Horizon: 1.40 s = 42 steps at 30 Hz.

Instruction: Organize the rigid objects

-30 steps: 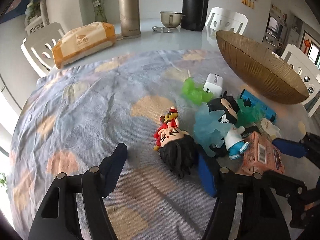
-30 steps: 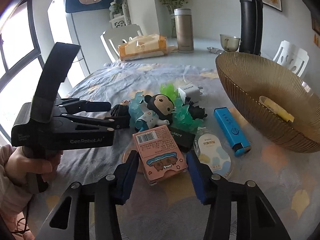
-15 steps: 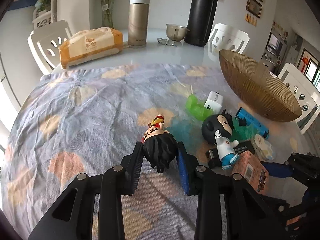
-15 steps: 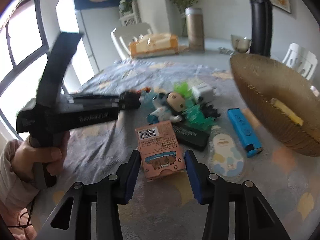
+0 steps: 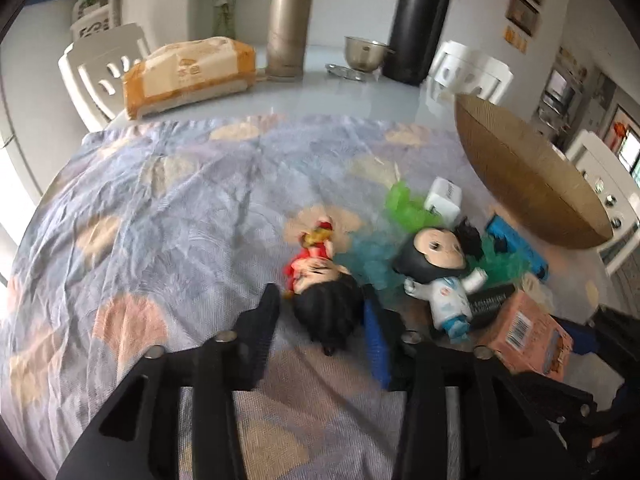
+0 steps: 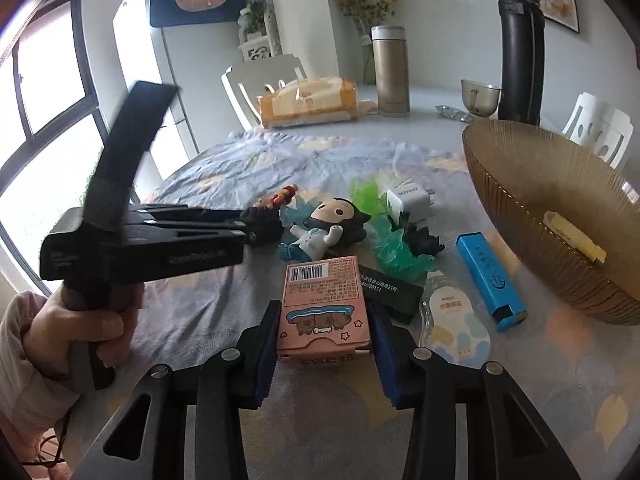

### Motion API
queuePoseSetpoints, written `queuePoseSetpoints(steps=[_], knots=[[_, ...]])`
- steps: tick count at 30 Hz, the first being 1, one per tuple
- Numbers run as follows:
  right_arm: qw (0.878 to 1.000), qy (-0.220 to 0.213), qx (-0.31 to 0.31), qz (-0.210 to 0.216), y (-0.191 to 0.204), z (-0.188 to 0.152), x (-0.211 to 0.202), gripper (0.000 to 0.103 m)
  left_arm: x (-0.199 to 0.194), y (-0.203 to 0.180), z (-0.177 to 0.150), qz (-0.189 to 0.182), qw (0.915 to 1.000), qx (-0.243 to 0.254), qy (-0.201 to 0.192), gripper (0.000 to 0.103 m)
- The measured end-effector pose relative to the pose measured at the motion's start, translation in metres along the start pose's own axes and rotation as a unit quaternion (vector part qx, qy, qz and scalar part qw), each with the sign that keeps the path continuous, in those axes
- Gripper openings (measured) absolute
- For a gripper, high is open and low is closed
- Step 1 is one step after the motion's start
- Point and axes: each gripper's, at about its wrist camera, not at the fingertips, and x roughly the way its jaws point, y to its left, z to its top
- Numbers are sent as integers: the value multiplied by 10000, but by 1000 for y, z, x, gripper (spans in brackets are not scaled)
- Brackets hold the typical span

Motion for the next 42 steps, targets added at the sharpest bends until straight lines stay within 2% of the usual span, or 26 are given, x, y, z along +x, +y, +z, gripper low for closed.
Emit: queuePoseSetpoints(steps=[3, 4, 5, 9, 12, 17, 20, 28, 31, 35, 40, 42], knots=[[9999, -60, 91, 111, -3, -1, -3, 42, 5, -1, 5, 59, 10000, -49, -12, 47], [9999, -75, 99, 102, -3, 0, -3, 42, 6, -2, 6, 78, 10000, -32, -7, 46], [9998, -96, 96, 116, -2, 0, -4, 42, 7, -3, 7, 50, 10000, -28, -17, 36], [9995, -285, 84, 132, -1, -1, -10, 42, 5, 1, 7, -123, 9998, -111, -87, 35], [9983, -497, 173, 261, -3, -1, -18, 42, -5, 3, 6, -181, 9991, -178, -337, 35], [9954, -856, 286, 326, -7, -3, -31, 42, -24, -9, 3, -45, 9965, 85, -830, 35], [9936, -1041, 314, 321, -7, -6, -39, 42, -34, -11, 1, -110, 9937, 172, -1104, 35], [9898, -1308, 394, 394, -10, 0, -52, 41, -46, -20, 7, -195, 9891, 406, -1401, 35], [9880, -1381, 600, 342, -22, 8, -61, 42, -50, -29, 17, -173, 9882, 531, -1427, 35], [9872, -1375, 792, 188, -43, 18, -68, 42, -56, -48, 36, -358, 9865, 592, -1482, 35], [9775, -1683, 1272, 2, -83, 28, -81, 42, -51, -91, 58, -280, 9832, 1017, -1492, 35], [9726, -1803, 1460, -106, -100, 30, -83, 42, -42, -107, 65, -436, 9835, 1064, -1397, 35]])
